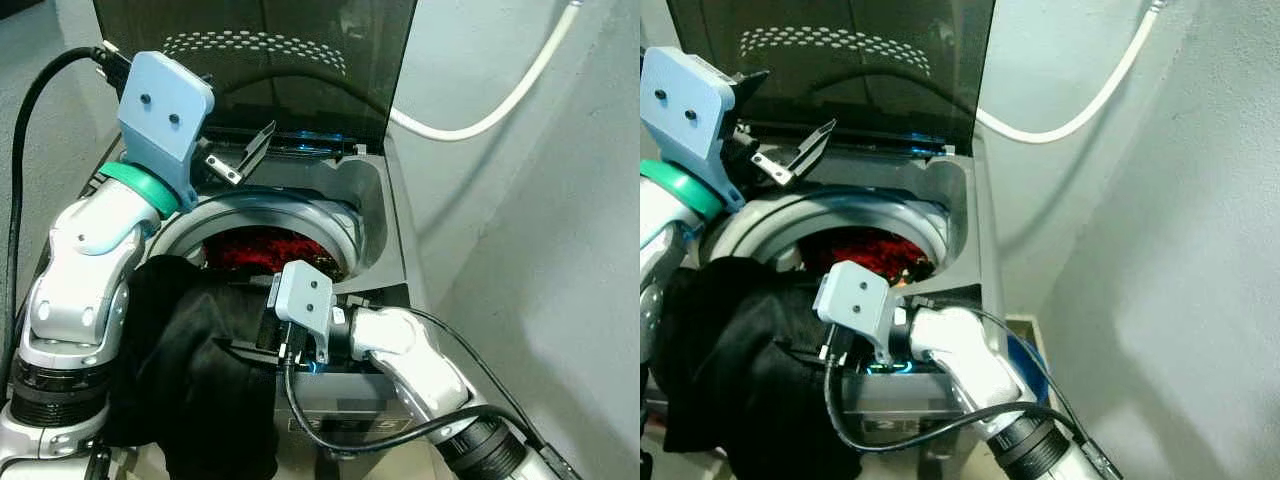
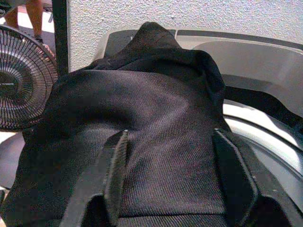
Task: Clothes washing
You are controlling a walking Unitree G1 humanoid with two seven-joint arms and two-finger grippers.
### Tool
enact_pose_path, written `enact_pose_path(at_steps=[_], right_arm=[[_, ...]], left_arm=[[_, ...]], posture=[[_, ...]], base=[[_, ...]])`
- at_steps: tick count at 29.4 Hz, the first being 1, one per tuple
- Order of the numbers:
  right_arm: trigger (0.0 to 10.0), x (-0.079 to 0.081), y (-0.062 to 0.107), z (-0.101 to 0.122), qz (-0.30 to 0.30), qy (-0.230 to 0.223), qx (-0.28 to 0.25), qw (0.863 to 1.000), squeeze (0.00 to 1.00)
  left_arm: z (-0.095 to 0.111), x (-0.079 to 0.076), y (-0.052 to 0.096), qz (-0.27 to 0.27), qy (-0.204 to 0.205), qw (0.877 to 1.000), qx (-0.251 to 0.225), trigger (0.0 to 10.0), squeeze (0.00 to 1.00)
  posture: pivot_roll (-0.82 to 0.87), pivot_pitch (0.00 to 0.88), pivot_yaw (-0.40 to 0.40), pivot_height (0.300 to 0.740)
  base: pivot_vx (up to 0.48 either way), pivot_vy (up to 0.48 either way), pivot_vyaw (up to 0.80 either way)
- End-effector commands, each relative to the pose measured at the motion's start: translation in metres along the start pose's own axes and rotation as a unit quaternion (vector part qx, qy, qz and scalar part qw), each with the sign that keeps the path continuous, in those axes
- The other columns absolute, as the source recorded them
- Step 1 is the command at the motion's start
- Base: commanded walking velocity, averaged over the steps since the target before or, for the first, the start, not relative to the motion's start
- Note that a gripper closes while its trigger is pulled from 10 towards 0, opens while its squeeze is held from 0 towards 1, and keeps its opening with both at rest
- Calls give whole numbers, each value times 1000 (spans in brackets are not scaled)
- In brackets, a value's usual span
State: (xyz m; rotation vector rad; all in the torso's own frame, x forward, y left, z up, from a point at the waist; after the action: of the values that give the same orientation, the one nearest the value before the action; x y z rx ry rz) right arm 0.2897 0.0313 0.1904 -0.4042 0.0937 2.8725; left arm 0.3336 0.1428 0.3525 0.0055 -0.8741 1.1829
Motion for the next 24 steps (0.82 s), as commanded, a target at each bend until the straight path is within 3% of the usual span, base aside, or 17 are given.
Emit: enact_pose_path(at_steps=[1,5,13,20,23,24], right_arm=[[0,-5,6,-14,-12,-11,29,999,0],[0,-13,8,-1,-26,12,12,1000,0],[0,-17,10,8,-29,16,-3,999,0],[0,-15,11,10,-22,7,-12,1000,0],[0,-10,13,23,-6,-22,-51,998,0],[10000,-8,16,35,8,-41,-80,996,0]], left_arm=[[-3,-4,1,-8,8,1000,4,10000,0],[-4,-5,0,-8,12,1000,4,10000,0],[-4,-6,0,-8,13,1000,4,10000,0],[-5,-7,0,-9,15,1000,5,10000,0],[-6,-7,0,-8,14,1000,6,10000,0],[-6,-7,0,-9,14,1000,6,10000,0]], posture=[[108,42,6,740],[104,42,8,740],[100,41,7,740],[99,42,7,740],[99,42,7,740],[99,42,7,740]], base=[[0,0,0],[0,0,0],[0,0,0],[0,0,0],[0,0,0],[0,0,0]])
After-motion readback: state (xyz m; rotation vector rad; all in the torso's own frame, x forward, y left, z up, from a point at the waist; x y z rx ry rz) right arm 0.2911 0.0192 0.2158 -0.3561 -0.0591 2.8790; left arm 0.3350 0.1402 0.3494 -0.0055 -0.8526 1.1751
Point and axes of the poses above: a point about 5 cm out from each wrist's last joint towards the gripper, its own y axis pointing back from the gripper into the wrist, its own z axis along the axis of the wrist's last joint, x = y × z, the point moved 4 cm from there along -y, pointing out of the wrist towards the gripper, and after that the axes turned 10 degrees about -y, right-handed, at the moved point
